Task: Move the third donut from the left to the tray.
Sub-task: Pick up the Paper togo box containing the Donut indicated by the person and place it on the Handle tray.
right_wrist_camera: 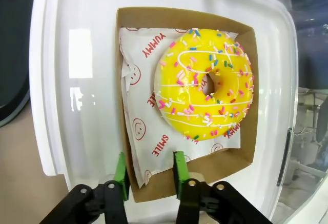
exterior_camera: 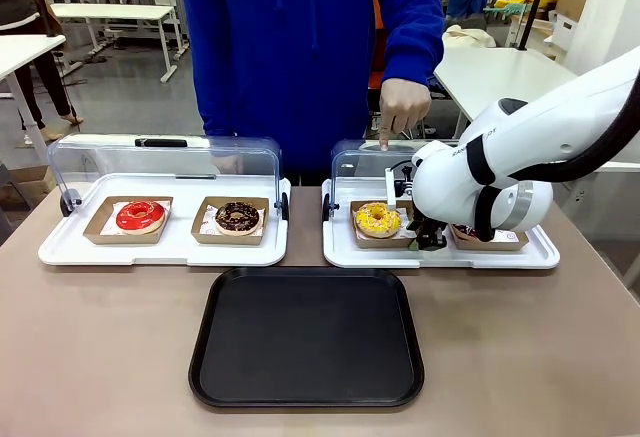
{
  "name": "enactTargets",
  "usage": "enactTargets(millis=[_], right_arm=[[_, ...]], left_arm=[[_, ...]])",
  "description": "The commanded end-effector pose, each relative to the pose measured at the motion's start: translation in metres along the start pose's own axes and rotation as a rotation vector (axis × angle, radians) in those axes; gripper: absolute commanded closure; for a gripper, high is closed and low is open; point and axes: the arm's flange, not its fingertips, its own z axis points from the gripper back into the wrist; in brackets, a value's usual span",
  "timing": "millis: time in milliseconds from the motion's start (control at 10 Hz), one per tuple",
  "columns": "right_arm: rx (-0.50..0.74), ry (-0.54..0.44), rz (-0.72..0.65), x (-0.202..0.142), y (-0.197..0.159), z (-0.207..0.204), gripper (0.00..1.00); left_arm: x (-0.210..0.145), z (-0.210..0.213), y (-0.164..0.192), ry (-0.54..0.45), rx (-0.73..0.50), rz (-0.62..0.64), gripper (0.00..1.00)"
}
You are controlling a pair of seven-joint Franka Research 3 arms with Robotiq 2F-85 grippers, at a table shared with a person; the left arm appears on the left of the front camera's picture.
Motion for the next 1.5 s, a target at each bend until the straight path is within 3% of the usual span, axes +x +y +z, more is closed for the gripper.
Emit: enactTargets(millis=[0, 100, 1100, 1400], right_arm=[[0.020, 0.032, -0.011, 0.008, -0.006, 0.002, 0.95], [0.026, 0.036, -0.011, 0.009, -0.006, 0.002, 1.00], [0.051, 0.035, 0.011, 0.006, 0.000, -0.002, 0.98], [-0.008, -0.018, 0.013, 0.019, 0.016, 0.056, 0.98]], left_arm=[[0.002, 0.000, -0.002, 0.001, -0.009, 0.003, 0.00], [0.002, 0.000, -0.002, 0.001, -0.009, 0.003, 0.00], [0.002, 0.000, -0.002, 0.001, -0.009, 0.003, 0.00], [0.002, 0.000, -0.002, 0.001, -0.009, 0.003, 0.00]])
